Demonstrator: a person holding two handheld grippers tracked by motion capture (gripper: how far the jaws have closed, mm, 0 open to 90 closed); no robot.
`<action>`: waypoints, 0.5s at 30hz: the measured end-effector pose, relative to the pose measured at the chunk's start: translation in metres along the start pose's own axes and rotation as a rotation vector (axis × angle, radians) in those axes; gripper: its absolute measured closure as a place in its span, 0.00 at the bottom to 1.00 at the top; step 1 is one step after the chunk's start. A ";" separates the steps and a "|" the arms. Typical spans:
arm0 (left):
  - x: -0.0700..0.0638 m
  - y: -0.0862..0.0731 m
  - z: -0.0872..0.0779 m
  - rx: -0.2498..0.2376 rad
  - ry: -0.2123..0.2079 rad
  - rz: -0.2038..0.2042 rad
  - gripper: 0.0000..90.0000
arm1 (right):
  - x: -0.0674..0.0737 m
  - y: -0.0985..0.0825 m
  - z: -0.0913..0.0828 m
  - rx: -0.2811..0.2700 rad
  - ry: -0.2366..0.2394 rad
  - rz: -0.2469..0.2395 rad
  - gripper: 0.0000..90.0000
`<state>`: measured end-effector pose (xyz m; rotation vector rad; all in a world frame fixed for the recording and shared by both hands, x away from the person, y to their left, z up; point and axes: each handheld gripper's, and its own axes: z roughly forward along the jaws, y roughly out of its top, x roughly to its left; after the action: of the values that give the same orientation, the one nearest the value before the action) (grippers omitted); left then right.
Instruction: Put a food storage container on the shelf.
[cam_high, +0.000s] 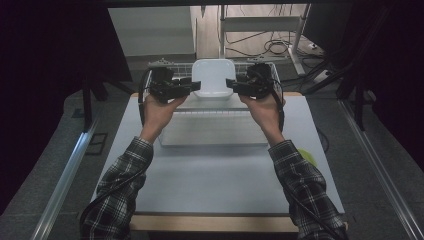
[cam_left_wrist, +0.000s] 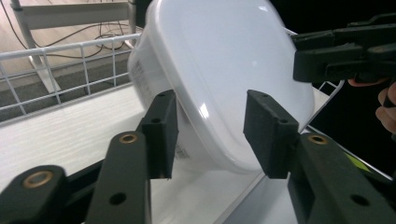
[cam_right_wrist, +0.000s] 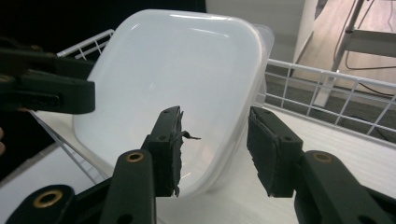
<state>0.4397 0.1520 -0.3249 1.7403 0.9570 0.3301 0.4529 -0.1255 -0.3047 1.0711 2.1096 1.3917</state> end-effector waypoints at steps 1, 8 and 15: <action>0.001 0.001 0.001 -0.002 0.001 -0.007 0.58 | 0.001 0.000 0.001 0.005 -0.007 -0.008 0.61; 0.010 0.004 0.004 -0.009 0.021 -0.031 0.53 | 0.001 0.002 0.007 0.003 -0.009 -0.001 0.61; 0.016 0.009 0.010 -0.012 0.047 -0.042 0.51 | -0.001 0.004 0.009 0.000 -0.006 0.010 0.60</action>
<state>0.4599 0.1559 -0.3241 1.7054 1.0226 0.3499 0.4614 -0.1199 -0.3051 1.0855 2.1025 1.3911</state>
